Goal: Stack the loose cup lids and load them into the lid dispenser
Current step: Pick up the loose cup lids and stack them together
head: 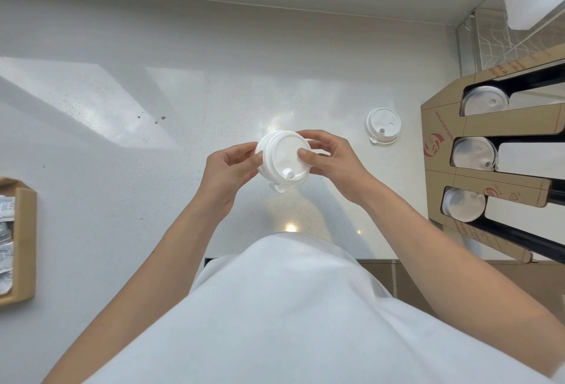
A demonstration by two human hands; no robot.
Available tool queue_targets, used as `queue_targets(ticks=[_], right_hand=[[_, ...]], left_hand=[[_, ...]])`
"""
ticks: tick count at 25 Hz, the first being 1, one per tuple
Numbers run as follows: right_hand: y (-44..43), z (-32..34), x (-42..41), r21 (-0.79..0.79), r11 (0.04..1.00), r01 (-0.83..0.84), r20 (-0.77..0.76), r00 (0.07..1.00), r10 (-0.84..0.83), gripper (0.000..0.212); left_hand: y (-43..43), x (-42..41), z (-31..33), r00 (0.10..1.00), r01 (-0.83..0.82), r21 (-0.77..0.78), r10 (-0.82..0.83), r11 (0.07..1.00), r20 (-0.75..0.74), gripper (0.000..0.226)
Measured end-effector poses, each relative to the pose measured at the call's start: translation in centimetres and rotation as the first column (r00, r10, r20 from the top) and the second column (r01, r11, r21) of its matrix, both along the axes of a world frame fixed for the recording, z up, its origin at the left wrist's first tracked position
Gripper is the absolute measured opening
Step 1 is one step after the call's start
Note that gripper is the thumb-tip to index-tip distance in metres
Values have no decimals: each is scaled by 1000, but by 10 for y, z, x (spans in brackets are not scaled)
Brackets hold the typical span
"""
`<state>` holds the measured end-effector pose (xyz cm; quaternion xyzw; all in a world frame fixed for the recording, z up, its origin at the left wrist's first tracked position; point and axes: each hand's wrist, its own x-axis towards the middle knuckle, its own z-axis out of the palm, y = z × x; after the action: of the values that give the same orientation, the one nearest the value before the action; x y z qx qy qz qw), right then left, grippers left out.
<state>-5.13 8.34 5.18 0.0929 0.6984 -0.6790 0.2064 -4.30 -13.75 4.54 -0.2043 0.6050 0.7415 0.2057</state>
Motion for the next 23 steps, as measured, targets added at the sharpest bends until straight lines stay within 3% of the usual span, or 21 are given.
queue_targets(ticks=[5,9,16,23], right_hand=[[-2,4,2,39,999,1,7,1000,-2,37],[-6,10,1,85,993,82,-14,997,-81,37],[-11,6,2,172,966,195,-58,981,-187,32],[-5,7,4,60,989,135,-36,990,-133,35]], left_hand=[[5,4,1,1000,-5,29,5,1000,8,25],[5,4,1,1000,-6,5,6,1000,3,40],[7,1,1,999,-39,35,39,999,9,40],[6,0,6,996,-87,48,87,995,12,22]])
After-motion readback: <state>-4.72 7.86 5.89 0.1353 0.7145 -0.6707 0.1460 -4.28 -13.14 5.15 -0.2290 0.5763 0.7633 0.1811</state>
